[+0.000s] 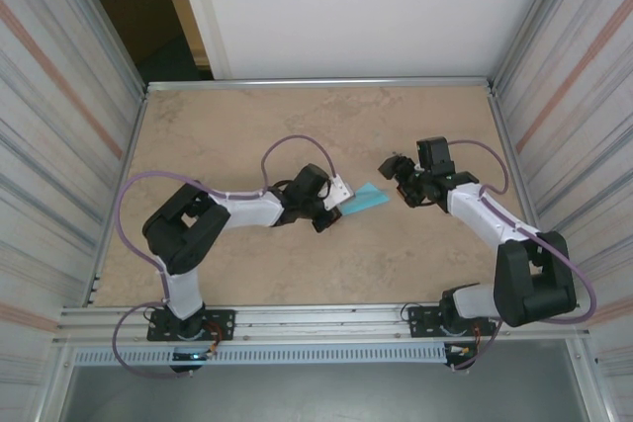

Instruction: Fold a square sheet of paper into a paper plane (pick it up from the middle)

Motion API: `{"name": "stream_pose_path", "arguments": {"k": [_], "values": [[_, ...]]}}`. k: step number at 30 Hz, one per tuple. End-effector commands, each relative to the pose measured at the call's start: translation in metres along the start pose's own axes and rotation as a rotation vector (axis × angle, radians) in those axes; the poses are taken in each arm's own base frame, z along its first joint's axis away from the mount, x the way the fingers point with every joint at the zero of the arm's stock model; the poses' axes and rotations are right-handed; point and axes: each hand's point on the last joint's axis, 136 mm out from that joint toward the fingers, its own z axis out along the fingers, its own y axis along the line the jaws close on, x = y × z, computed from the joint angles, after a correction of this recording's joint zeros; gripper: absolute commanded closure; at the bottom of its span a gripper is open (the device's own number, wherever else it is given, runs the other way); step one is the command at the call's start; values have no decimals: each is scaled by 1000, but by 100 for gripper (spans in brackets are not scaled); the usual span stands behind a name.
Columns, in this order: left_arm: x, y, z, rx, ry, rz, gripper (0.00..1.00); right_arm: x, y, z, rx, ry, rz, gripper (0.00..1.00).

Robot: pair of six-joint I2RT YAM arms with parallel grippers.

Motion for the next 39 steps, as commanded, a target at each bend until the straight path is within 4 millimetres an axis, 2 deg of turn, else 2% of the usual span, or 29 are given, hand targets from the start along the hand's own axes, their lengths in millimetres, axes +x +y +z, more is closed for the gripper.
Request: {"name": "stream_pose_path", "arguments": {"k": [1,4,10,18,25,32,39], "values": [[14,-3,1,37,89,-94,100,2,-18,-4,36,-25,-69,34],[14,-3,-1,50,112,-169,100,9,-22,0,1,-16,-123,40],[9,-9,-3,132,122,-288,100,19,-4,8,-110,33,-210,49],[6,-8,-2,221,125,-410,100,28,13,17,-198,89,-258,50],[8,-5,-1,272,115,-510,100,38,18,25,-232,137,-266,51],[13,5,4,232,135,-637,100,41,19,31,-237,150,-261,50],[8,6,8,254,127,-765,100,42,21,33,-240,155,-263,50]]}}
